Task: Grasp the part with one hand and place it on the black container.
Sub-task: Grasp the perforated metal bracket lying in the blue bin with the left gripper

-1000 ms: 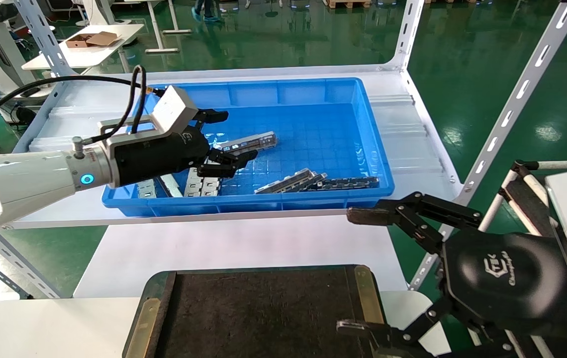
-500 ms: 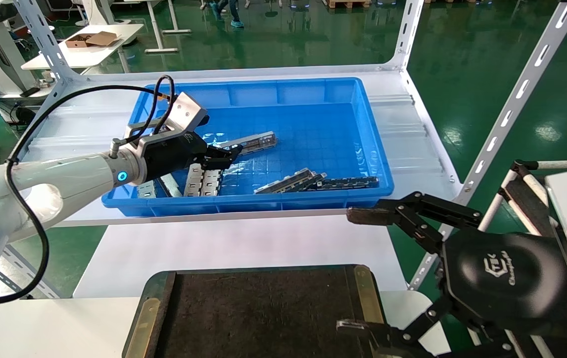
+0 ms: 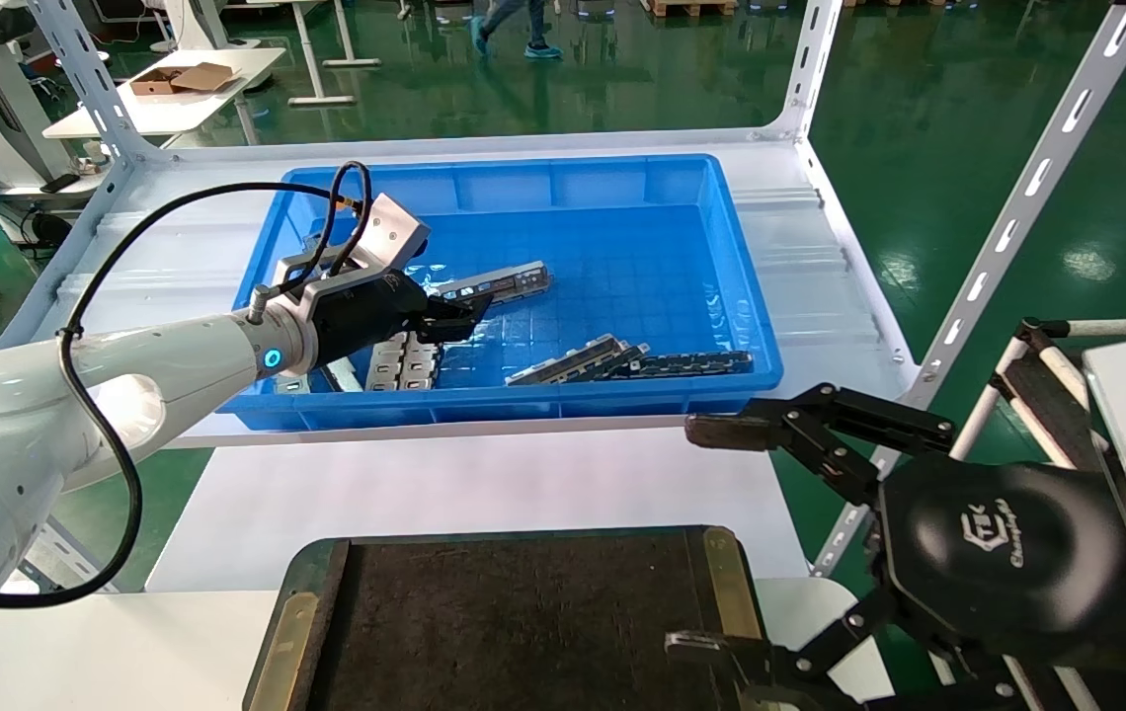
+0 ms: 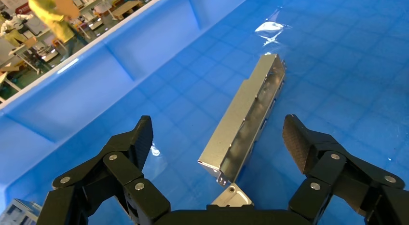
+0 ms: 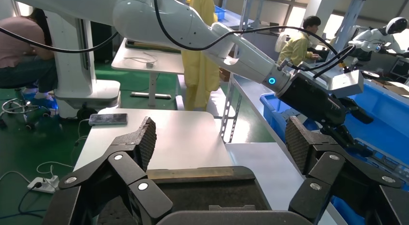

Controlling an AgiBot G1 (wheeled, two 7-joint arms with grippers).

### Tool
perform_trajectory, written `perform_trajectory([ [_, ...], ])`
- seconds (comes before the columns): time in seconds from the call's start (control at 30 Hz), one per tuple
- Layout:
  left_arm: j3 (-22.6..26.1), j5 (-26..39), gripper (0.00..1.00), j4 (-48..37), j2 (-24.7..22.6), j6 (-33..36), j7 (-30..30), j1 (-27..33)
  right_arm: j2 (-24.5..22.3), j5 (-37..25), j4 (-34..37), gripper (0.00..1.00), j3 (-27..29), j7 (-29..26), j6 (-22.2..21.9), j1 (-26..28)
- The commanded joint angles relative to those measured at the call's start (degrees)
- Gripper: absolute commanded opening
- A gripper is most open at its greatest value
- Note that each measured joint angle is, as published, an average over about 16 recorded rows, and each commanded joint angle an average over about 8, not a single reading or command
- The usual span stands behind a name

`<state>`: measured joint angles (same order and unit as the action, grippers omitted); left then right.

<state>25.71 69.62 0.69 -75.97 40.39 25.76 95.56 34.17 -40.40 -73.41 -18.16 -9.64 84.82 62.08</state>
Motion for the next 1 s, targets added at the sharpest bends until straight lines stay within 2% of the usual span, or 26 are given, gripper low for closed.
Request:
perform_trajectory([
  [0.03,-0.08,-0.11,0.00,-0.04,-0.22,-0.40,0.01,-0.11,0.00,0.00,0.00,0.00,0.00,0.00,0.00,0.00],
  [1.0,-0.41,-0.66,0.00,-0.22,-0.06,-2.38,-0.78,-1.73,-0.03,0.04,0.00,0.00,-0.06,0.03,-0.03,0.01],
])
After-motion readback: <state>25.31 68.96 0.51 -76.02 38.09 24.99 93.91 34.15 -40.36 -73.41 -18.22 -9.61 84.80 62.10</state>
